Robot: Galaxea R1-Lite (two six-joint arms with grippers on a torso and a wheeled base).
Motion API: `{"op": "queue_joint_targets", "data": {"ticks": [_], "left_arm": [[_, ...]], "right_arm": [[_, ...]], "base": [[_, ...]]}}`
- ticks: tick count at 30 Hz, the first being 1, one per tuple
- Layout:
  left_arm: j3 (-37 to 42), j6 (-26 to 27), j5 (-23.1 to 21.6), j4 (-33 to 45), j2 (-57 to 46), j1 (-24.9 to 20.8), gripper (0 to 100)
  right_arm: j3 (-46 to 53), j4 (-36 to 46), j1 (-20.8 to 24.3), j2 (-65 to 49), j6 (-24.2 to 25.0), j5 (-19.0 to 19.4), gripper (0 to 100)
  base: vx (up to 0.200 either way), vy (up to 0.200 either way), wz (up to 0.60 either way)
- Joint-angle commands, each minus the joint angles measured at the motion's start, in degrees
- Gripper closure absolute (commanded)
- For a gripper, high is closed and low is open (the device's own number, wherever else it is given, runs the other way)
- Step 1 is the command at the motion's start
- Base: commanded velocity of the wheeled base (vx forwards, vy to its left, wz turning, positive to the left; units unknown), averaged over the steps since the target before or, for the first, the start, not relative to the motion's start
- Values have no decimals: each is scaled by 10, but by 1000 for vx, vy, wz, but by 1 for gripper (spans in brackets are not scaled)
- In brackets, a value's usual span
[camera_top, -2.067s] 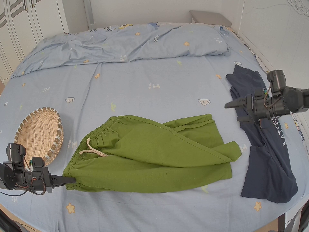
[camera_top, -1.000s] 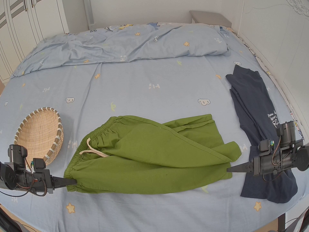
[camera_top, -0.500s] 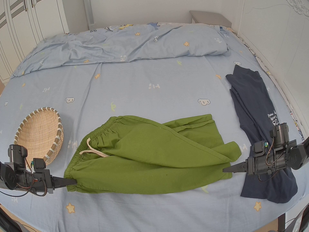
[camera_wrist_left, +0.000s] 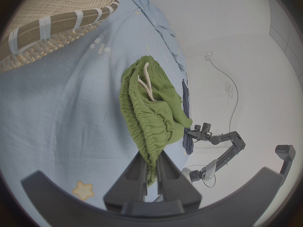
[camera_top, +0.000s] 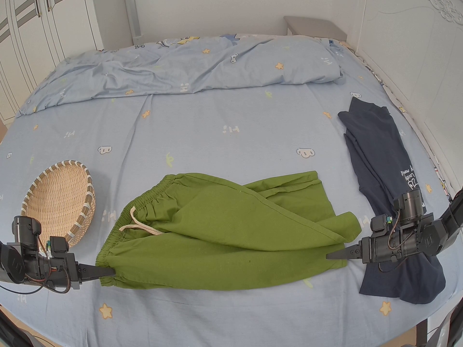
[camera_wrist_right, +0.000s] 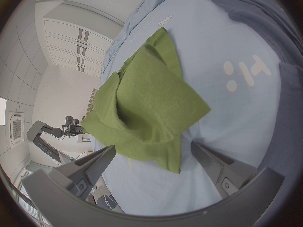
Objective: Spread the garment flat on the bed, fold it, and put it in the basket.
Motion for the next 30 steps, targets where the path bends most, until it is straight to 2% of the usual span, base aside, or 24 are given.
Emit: {"op": "queue_joint_targets", "data": {"ticks": [1,12,14,18,19,30], "left_arm": [[0,0,0,0,1,0,100],[1,0,0,1,0,-2,100],[0,0,0,1,0,-1,100],[0,0,0,0,1,0,100],[-1,0,0,0,4,2,100],[-5,0,0,-1,16,3,100]], "right_arm": [[1,2,12,11,0,0,0],[-12,1,14,32,3,7,0],[-14,1,13,33,4,30,0],[-16,1,12,33,8,45,0],[-16,1,7,39,9,48,100],[-16,1,-23,48,7,52,100]], "base": [[0,0,0],[0,0,0],[0,0,0],[0,0,0],[0,0,0],[0,0,0]]}}
